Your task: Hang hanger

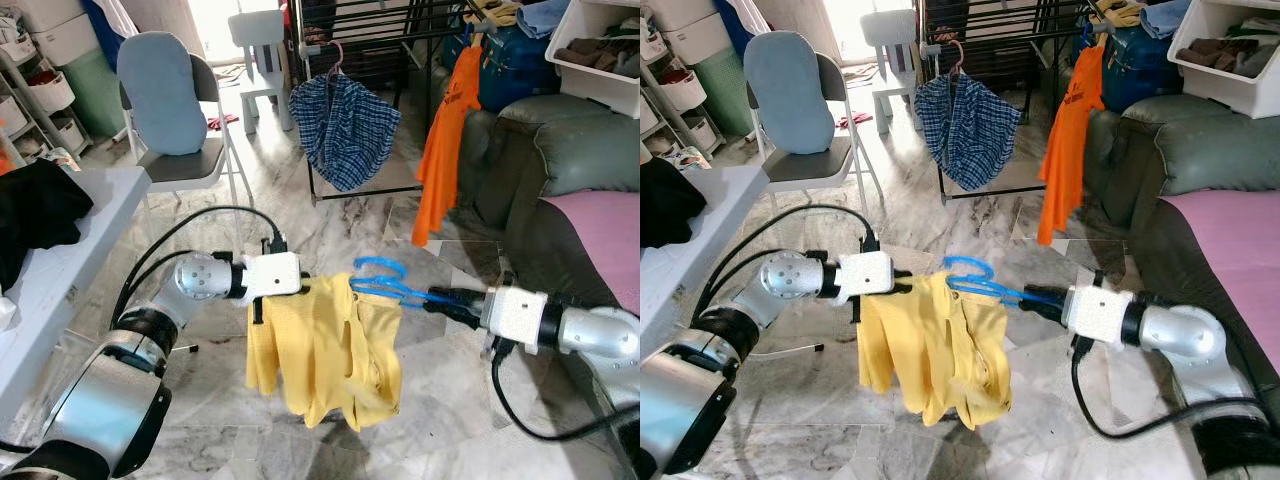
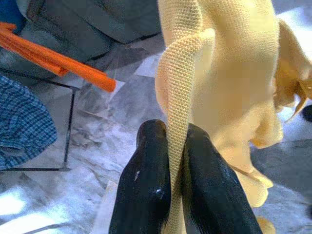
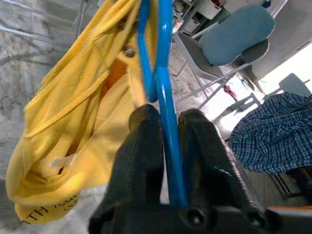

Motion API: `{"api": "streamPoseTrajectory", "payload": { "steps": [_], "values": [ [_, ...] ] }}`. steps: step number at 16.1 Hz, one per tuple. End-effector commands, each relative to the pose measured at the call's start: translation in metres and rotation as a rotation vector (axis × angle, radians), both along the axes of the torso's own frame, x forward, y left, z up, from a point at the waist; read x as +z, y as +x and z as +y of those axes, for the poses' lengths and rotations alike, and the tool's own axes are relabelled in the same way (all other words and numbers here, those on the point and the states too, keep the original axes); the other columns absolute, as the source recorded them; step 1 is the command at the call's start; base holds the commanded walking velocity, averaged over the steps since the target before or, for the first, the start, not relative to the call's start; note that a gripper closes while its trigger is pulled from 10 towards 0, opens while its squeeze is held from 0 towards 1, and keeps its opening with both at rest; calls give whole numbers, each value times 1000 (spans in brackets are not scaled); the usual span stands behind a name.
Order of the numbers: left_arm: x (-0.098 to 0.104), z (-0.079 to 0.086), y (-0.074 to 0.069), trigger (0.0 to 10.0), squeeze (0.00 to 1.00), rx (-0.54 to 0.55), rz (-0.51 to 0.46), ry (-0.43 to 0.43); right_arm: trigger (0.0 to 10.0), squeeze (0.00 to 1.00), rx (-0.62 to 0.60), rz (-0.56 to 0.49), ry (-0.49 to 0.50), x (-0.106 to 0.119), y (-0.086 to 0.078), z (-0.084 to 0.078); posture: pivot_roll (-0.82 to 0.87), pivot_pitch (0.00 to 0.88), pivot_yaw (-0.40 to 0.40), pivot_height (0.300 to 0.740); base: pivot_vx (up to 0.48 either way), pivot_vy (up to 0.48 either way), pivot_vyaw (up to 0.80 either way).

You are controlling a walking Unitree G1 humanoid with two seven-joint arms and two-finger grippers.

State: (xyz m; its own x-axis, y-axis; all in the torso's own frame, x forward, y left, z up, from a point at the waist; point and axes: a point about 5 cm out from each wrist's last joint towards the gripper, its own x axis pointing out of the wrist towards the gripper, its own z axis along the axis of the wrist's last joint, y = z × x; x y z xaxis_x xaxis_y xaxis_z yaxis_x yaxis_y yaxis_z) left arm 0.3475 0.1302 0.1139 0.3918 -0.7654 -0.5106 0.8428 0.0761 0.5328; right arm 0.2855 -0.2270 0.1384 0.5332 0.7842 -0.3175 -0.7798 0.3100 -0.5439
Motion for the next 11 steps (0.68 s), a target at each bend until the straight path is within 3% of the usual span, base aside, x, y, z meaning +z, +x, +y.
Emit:
{"api": "streamPoseTrajectory", "payload": {
  "steps": [1, 5, 7, 10, 11],
  "values": [
    [4, 12, 3, 0, 0, 63, -1, -43, 10000, 1000, 12, 15, -22, 2, 2, -2, -192, 0, 121, 740, 0, 0, 0],
    [-3, 18, -1, 0, 0, 78, 16, -41, 10000, 1000, -29, -47, -105, 9, 13, -14, -189, 0, 118, 740, 0, 0, 0],
    [-7, 22, -4, 0, 0, 87, 29, -45, 10000, 1000, -98, -135, -130, 25, 25, -26, -190, 0, 116, 740, 0, 0, 0],
    [-10, 24, -6, 0, 0, 106, 37, -61, 10000, 1000, -197, -240, -108, 44, 38, -32, -192, 0, 114, 740, 0, 0, 0],
    [-10, 24, -5, 0, 0, 145, 53, -119, 10000, 1000, -259, -302, -63, 54, 45, -33, -192, 0, 114, 740, 0, 0, 0]
  ]
}}
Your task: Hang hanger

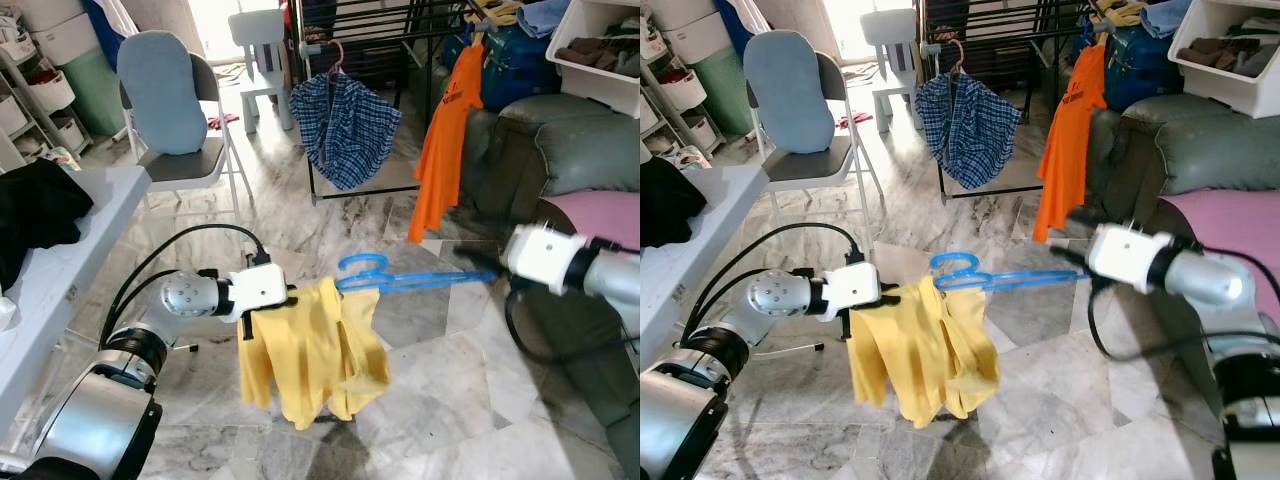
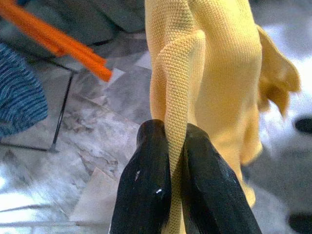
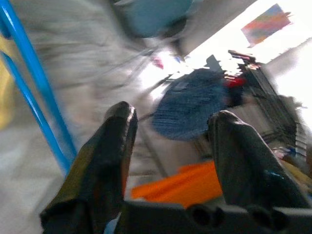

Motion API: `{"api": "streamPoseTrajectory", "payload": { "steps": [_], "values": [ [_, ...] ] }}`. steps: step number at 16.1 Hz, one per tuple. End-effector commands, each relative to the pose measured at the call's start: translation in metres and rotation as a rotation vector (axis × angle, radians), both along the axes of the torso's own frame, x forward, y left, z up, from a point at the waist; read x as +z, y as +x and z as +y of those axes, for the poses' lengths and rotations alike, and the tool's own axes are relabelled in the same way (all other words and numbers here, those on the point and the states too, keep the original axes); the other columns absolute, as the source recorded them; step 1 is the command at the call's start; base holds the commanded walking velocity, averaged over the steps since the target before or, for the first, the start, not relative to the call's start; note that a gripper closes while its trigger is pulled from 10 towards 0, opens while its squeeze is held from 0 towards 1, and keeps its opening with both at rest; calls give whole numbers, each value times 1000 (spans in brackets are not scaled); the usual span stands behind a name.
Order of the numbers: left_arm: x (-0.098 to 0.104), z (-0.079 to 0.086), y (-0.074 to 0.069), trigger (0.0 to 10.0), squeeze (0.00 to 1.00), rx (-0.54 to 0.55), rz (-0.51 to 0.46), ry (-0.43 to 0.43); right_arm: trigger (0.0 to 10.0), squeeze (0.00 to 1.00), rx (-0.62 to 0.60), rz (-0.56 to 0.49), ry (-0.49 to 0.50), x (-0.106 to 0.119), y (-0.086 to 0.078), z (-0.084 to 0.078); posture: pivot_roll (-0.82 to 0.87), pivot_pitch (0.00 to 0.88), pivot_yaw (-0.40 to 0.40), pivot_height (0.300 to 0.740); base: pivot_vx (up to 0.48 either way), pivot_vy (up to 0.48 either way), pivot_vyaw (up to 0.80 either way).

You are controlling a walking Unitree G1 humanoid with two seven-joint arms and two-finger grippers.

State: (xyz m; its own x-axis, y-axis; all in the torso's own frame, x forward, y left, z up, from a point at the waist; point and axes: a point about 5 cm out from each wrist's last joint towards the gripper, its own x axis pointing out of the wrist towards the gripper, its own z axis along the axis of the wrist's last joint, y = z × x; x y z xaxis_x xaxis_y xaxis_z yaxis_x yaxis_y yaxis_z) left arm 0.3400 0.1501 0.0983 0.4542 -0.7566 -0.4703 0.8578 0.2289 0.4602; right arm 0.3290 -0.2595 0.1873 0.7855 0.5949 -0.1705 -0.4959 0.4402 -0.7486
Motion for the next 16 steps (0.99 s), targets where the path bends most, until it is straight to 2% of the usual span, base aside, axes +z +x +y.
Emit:
{"api": "streamPoseTrajectory", "payload": {
  "steps": [1, 2, 3, 5, 7, 9, 10, 11, 12, 13, 14, 15, 16],
  "values": [
    [6, 5, 3, 0, 0, 45, -6, -63, 10000, 1000, -27, -57, 24, 10, 5, 0, -192, 0, 114, 740, 0, 0, 0],
    [4, 5, 4, 0, 0, 116, 31, -162, 10000, 1000, -122, -81, 116, 13, 12, -2, -192, 0, 114, 740, 0, 0, 0],
    [2, 4, 5, 0, 0, 187, 72, -260, 10000, 1000, -252, -92, 269, 13, 20, -5, -189, 0, 113, 740, 0, 0, 0],
    [-1, 7, 6, 0, 0, 293, 97, -368, 10000, 1000, -336, -127, 367, 11, 23, -5, -180, 0, 113, 740, 0, 0, 0],
    [0, 6, 9, 0, 0, 360, 150, -500, 10000, 1000, -467, -93, 448, 0, 27, -8, -177, 0, 112, 740, 0, 0, 0],
    [3, 3, 9, 0, 0, 345, 138, -517, 10000, 1000, -524, -10, 583, -17, 26, 0, -174, 0, 110, 740, 0, 0, 0],
    [9, -2, 10, 0, 0, 316, 130, -538, 10000, 945, -531, 55, 594, -32, 24, 9, -169, 0, 110, 740, 0, 0, 0],
    [15, -6, 11, 0, 0, 279, 111, -547, 10000, 0, -545, 104, 587, -45, 22, 18, -166, 0, 110, 740, 0, 0, 0],
    [21, -10, 12, 0, 0, 247, 97, -553, 10000, 0, -546, 126, 592, -52, 21, 26, -161, 0, 110, 740, 0, 0, 0],
    [29, -16, 14, 0, 0, 204, 81, -564, 10000, 1000, -557, 182, 658, -62, 20, 34, -157, 0, 109, 740, 0, 0, 0],
    [31, -17, 14, 0, 0, 191, 76, -566, 10000, 1000, -563, 204, 682, -65, 20, 37, -157, 0, 109, 740, 0, 0, 0],
    [40, -26, 13, 0, 0, 126, 48, -558, 10000, 1000, -566, 218, 661, -73, 21, 49, -153, 0, 108, 740, 0, 0, 0],
    [40, -26, 13, 0, 0, 126, 48, -558, 10000, 1000, -566, 218, 661, -73, 21, 49, -153, 0, 108, 740, 0, 0, 0]
  ]
}}
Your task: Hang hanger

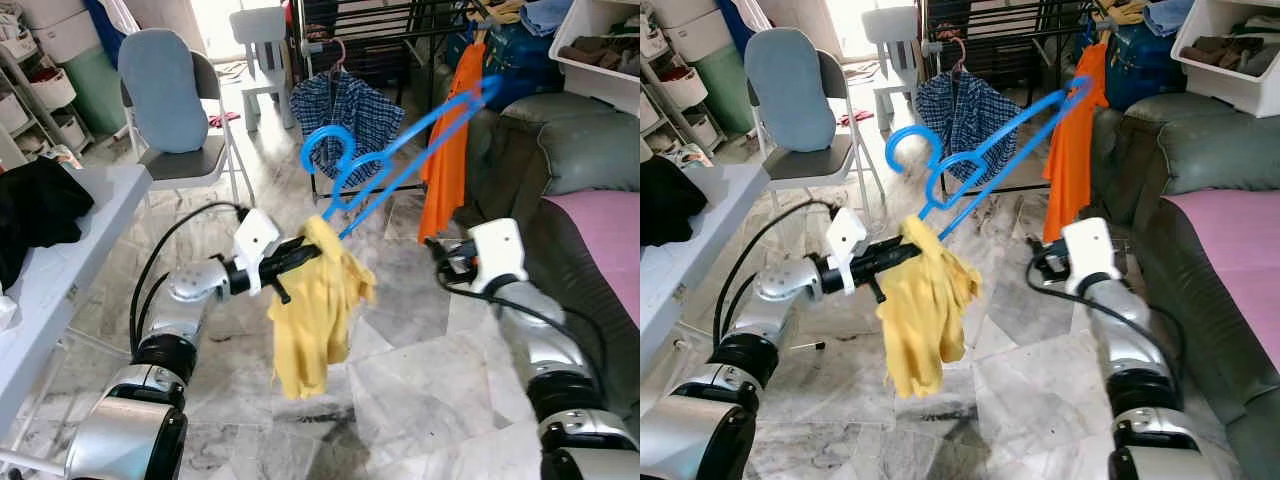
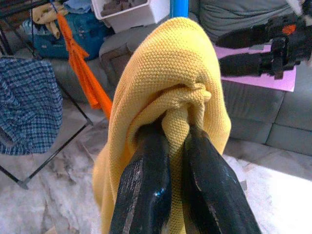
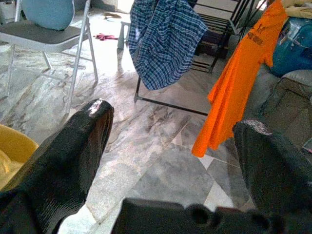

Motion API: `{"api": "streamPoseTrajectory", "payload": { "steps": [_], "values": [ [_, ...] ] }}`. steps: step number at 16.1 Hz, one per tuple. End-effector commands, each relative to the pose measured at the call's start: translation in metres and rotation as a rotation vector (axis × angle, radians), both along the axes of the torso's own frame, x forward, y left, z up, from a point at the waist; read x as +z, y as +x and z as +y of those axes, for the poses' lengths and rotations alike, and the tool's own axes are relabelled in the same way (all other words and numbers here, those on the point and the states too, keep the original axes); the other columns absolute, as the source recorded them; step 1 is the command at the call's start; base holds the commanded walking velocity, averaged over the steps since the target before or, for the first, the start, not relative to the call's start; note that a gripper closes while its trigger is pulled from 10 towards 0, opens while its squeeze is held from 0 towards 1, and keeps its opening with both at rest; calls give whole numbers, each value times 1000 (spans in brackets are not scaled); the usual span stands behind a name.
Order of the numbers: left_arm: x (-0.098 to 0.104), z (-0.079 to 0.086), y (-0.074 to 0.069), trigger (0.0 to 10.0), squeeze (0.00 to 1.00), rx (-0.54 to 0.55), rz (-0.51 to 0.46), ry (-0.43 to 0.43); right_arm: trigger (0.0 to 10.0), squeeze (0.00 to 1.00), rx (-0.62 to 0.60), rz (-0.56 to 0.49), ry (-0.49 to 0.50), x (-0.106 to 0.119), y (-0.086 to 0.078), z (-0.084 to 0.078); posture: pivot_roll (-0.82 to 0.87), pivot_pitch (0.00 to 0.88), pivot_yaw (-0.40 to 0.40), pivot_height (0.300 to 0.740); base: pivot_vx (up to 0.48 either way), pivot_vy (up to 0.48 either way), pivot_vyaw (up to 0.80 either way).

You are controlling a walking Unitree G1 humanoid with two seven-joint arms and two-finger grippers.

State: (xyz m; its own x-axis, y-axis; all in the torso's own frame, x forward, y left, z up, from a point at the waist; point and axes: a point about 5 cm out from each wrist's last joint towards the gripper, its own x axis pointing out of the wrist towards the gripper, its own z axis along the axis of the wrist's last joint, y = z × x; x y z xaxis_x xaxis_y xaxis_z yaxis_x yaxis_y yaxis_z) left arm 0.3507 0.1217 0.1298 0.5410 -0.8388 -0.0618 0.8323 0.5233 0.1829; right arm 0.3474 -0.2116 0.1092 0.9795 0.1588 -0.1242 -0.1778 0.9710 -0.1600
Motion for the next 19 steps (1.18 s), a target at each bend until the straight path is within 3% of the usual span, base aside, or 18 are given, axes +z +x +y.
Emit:
{"api": "streamPoseTrajectory", "payload": {
  "steps": [1, 4, 8, 12, 13, 14, 17, 18, 19],
  "values": [
    [17, -6, 0, 0, 0, -43, -62, -22, 10000, 1000, 70, 36, -20, -5, 1, 15, -146, 0, 100, 740, 0, 0, 0],
    [31, -22, -8, 0, 0, -150, -139, -13, 10000, 1000, 213, 139, 12, -19, -3, 36, -135, 0, 90, 740, 0, 0, 0],
    [35, -26, -7, 0, 0, -143, -164, -5, 10000, 1000, 420, 173, 41, -19, -11, 57, -135, 0, 89, 740, 0, 0, 0],
    [31, -27, -9, 0, 0, -143, -155, -4, 10000, 1000, 510, 231, 12, -27, -23, 55, -147, 0, 95, 740, 0, 0, 0],
    [38, -31, -9, 0, 0, -152, -182, -28, 10000, 1000, 552, 275, 3, -34, -30, 57, -147, 0, 96, 740, 0, 0, 0],
    [47, -35, -9, 0, 0, -166, -206, -51, 10000, 941, 531, 313, -15, -43, -33, 55, -147, 0, 96, 740, 0, 0, 0],
    [73, -41, -7, 0, 0, -176, -244, -140, 10000, 918, 443, 384, -35, -60, -35, 48, -138, 0, 97, 740, 0, 0, 0],
    [88, -43, -7, 0, 0, -186, -269, -181, 10000, 847, 413, 407, -38, -65, -37, 45, -133, 0, 93, 740, 0, 0, 0],
    [96, -44, -7, 0, 0, -189, -281, -204, 10000, 478, 396, 417, -44, -67, -37, 44, -132, 0, 92, 740, 0, 0, 0]
  ]
}}
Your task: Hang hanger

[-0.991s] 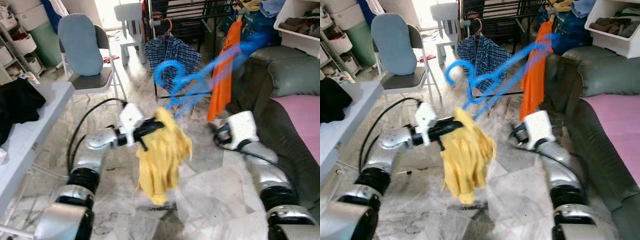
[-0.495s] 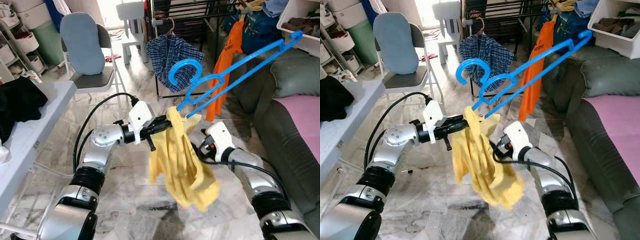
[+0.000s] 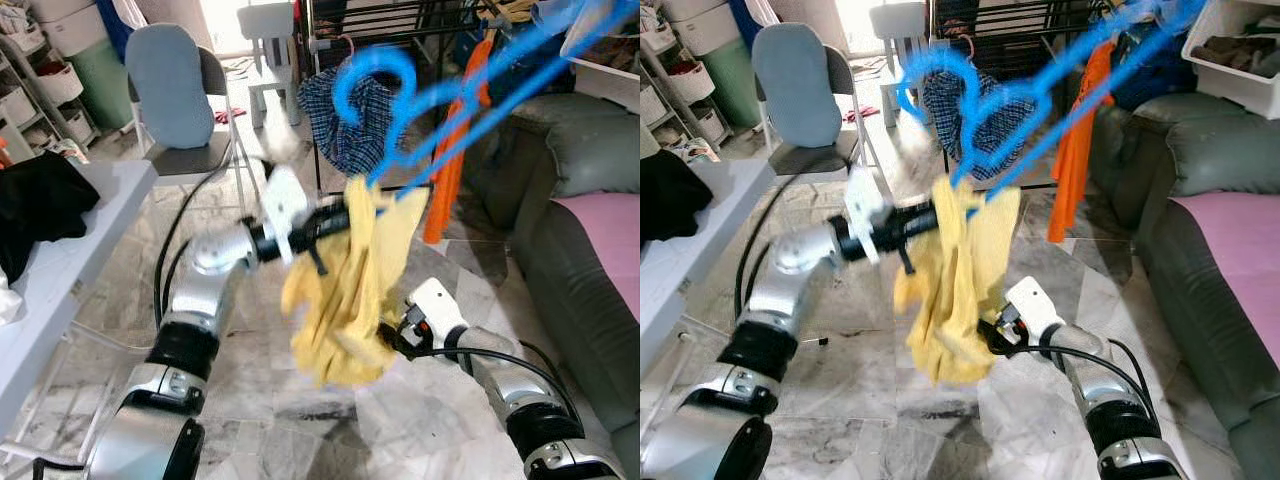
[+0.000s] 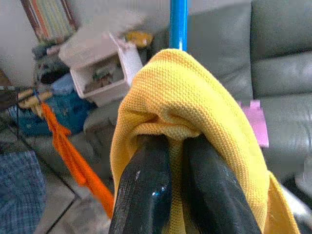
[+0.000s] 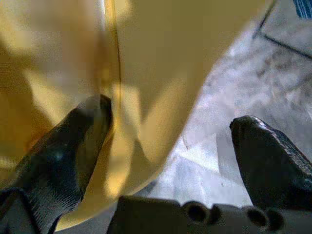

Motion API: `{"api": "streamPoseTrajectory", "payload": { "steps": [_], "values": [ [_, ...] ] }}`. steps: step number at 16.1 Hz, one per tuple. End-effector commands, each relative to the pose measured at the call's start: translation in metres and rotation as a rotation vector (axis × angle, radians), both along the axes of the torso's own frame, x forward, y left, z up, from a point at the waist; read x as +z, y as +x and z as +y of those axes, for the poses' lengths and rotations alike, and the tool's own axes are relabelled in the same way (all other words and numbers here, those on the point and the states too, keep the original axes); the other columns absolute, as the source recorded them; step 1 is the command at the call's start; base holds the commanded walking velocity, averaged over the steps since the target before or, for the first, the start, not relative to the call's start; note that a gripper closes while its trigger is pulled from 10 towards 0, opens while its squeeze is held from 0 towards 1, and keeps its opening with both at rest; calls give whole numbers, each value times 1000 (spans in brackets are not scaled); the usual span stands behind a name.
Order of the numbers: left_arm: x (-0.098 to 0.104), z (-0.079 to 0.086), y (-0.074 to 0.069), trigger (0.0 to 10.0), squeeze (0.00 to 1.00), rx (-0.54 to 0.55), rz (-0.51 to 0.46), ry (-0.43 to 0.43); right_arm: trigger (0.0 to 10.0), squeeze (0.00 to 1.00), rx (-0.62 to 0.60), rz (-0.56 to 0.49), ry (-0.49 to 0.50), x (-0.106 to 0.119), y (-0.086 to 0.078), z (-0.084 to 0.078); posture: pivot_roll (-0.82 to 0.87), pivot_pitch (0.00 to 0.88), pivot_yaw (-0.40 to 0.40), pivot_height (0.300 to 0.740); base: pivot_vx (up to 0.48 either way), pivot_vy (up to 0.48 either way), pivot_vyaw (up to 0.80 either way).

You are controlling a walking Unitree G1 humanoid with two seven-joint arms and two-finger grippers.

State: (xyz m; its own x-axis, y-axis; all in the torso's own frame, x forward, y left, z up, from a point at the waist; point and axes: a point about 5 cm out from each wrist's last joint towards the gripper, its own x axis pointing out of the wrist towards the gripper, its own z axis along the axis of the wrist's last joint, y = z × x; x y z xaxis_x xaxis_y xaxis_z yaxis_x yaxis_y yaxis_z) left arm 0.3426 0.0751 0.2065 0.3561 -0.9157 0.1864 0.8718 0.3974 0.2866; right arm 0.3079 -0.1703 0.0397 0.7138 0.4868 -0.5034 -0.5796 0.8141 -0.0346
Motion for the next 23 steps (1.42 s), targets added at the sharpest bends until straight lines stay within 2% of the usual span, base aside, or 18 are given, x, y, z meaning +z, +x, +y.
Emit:
{"api": "streamPoseTrajectory", "payload": {
  "steps": [1, 2, 4, 5, 8, 9, 12, 13, 14, 16, 19, 21, 23],
  "values": [
    [34, 1, 0, 0, 0, -6, -86, -82, 10000, 102, -26, 5, -15, 0, 3, 0, -132, 0, 90, 740, 0, 0, 0],
    [42, -1, -2, 0, 0, -12, -92, -108, 10000, 0, -40, 8, -22, -1, 5, 0, -130, 0, 87, 740, 0, 0, 0],
    [55, -3, -6, 0, 0, -28, -88, -167, 10000, 0, -86, 8, -23, -1, 9, -2, -127, 0, 84, 740, 0, 0, 0],
    [60, -4, -8, 0, 0, -38, -84, -184, 10000, 0, -132, -11, 10, 3, 13, -3, -125, 0, 83, 740, 0, 0, 0],
    [60, 3, -5, 0, 0, -5, -70, -187, 10000, 0, -236, 7, 20, 2, 15, -16, -125, 0, 82, 740, 0, 0, 0],
    [58, 9, -2, 0, 0, 25, -62, -182, 0, 0, -309, 38, 31, -1, 12, -29, -127, 0, 80, 740, 0, 0, 0],
    [46, 27, 6, 0, 0, 123, -23, -165, 0, 0, -466, 76, 60, -5, -2, -73, -132, 0, 77, 740, 0, 0, 0],
    [37, 34, 9, 0, 0, 158, -2, -146, 0, 0, -529, 68, 44, -1, -9, -97, -154, 0, 80, 740, 0, 0, 0],
    [28, 41, 11, 0, 0, 184, 20, -127, 0, 0, -595, 47, 23, 7, -13, -120, -163, 0, 82, 740, 0, 0, 0],
    [15, 50, 13, 0, 0, 217, 52, -98, 0, 0, -697, -14, 2, 26, -12, -148, -176, 0, 86, 740, 0, 0, 0],
    [-10, 62, 11, 0, 0, 229, 113, -30, 0, 0, -852, -159, 50, 75, 4, -179, -186, 0, 83, 740, 0, 0, 0],
    [-25, 65, 3, 0, 0, 165, 163, 18, 0, 0, -922, -242, 101, 105, 16, -187, -182, 0, 79, 740, 0, 0, 0],
    [-43, 65, -10, 0, 0, 52, 256, 81, 0, 0, -934, -304, 140, 129, 29, -184, -178, 0, 76, 740, 0, 0, 0]
  ]
}}
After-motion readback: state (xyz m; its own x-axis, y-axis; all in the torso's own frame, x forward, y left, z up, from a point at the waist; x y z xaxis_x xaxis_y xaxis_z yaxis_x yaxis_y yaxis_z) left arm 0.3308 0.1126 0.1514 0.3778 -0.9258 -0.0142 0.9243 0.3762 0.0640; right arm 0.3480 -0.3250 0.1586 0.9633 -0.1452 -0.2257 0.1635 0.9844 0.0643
